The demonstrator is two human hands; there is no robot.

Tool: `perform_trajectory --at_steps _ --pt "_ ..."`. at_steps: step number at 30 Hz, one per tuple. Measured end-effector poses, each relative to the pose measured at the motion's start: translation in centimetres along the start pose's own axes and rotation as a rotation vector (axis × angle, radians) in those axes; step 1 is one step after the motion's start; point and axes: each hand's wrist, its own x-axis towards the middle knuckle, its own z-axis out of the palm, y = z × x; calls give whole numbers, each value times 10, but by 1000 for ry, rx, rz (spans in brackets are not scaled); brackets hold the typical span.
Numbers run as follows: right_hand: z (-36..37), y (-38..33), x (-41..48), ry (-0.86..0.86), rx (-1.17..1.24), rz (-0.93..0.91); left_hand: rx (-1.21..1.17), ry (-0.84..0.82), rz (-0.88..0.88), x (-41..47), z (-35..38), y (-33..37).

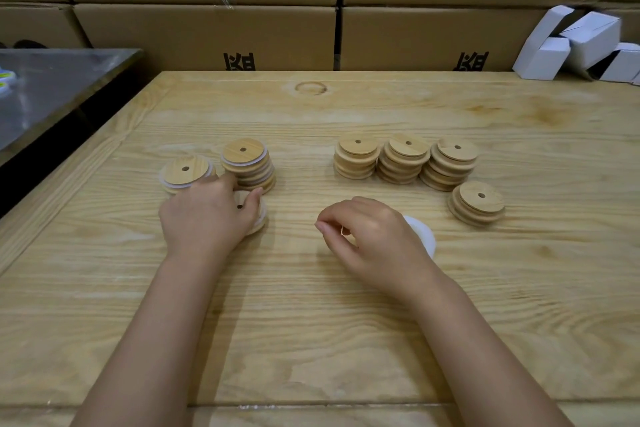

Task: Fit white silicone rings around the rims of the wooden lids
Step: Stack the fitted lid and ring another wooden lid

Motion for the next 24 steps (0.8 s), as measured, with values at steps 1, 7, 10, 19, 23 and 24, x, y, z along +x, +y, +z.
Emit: perform_trajectory --at_steps 1,7,10,19,23,24 --pt "0 0 0 23 -4 -2 15 0 -8 0 -1 1" --pt "1 -2 1 159 -25 -19 76 1 -30 1 -3 5" --pt "2 -3 1 239 -2 -31 48 11 -24 2 -4 3" --pt "4 -3 0 310 24 -50 19 -13 9 5 -6 1" --pt "3 -5 1 388 -1 -70 68 -81 17 3 -7 2" --pt "2 -5 1 397 -13 -71 80 -97 19 3 -7 2"
